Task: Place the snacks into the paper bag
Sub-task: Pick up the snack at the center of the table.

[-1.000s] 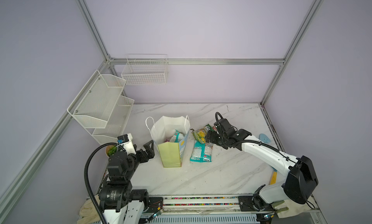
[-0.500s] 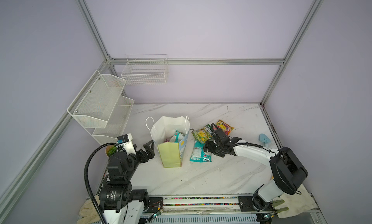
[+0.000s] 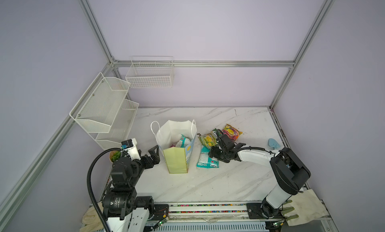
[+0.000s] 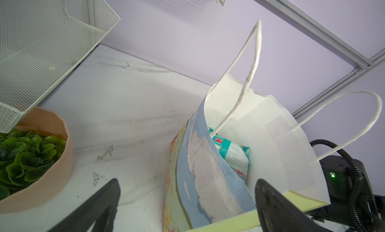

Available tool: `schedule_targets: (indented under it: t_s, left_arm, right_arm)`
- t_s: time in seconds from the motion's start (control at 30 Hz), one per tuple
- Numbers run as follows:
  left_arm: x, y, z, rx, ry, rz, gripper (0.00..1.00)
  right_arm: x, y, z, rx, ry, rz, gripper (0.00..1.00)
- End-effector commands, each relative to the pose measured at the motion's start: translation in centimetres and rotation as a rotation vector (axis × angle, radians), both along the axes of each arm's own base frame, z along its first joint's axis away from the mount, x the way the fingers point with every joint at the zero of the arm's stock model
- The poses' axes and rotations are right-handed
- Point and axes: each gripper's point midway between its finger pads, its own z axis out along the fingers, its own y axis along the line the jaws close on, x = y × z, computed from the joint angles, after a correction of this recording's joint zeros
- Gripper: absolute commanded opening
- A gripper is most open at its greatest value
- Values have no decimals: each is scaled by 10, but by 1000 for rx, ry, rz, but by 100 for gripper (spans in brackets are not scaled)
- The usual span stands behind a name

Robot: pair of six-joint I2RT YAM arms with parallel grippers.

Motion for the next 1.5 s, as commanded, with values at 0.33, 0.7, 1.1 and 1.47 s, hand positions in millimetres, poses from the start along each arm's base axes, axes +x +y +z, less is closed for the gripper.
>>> schedule_targets:
  t_s: [0.33, 0.7, 1.1, 1.47]
  left_arm:
    - [4, 0, -9, 3, 3, 1, 100]
    - [4, 0, -9, 3, 2, 1, 100]
    - [4, 0, -8, 2, 0, 3, 100]
    - [3, 0, -8, 2, -2, 2, 100]
  right_arm:
    - [-3, -1, -5, -6, 16, -21, 24]
    - [3, 0, 38, 25, -59, -29, 0]
    - [10, -9, 143, 134, -269, -68, 0]
    - [9, -30, 215, 178, -422, -136, 0]
